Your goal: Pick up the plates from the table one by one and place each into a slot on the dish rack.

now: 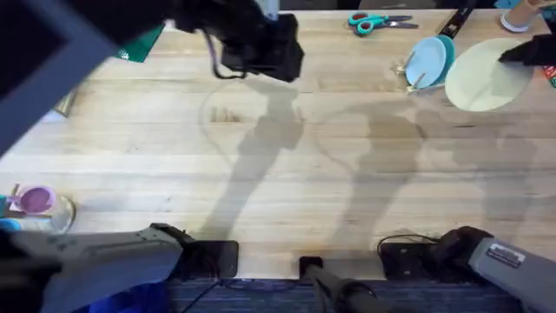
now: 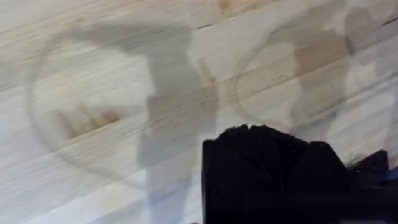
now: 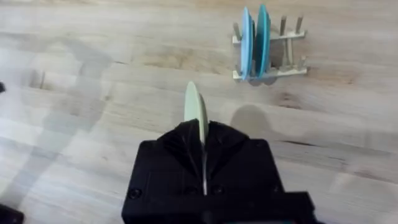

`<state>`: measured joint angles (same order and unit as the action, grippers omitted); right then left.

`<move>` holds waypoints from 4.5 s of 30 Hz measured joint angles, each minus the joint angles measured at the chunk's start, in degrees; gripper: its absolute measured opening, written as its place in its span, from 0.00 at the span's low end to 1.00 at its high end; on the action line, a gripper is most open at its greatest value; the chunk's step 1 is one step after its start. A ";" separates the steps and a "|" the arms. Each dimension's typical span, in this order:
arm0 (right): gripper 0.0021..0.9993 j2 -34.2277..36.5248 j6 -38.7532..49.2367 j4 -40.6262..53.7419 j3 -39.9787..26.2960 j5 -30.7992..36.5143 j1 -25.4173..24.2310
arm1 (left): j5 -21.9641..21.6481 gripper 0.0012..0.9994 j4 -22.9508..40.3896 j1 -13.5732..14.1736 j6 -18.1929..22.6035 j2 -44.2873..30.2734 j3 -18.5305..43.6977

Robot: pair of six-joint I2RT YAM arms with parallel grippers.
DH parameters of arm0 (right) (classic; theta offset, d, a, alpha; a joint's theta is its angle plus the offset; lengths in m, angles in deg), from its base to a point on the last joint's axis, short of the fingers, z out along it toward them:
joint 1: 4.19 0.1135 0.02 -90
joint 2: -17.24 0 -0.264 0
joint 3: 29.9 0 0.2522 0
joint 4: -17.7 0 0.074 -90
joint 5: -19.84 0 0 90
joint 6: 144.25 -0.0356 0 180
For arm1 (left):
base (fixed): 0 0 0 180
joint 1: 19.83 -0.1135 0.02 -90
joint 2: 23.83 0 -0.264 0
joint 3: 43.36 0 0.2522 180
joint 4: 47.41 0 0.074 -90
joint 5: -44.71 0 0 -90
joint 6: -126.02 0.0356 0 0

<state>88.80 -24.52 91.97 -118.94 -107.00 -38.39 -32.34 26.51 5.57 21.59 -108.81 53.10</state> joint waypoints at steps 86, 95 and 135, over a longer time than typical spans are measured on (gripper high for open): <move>0.03 9.96 -4.02 -28.51 0.00 14.80 4.96 | -14.50 0.99 14.28 -5.70 9.50 16.63 0.00; 0.03 10.31 -5.56 -30.12 0.00 14.80 5.20 | -14.50 0.99 14.26 -5.70 9.50 16.63 0.00; 0.03 15.68 -5.77 -34.82 0.00 14.99 7.50 | -14.50 0.99 14.28 -5.70 9.50 16.63 0.00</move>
<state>104.48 -30.28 57.15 -118.94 -92.00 -30.89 -46.85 40.79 -0.13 31.09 -92.19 53.10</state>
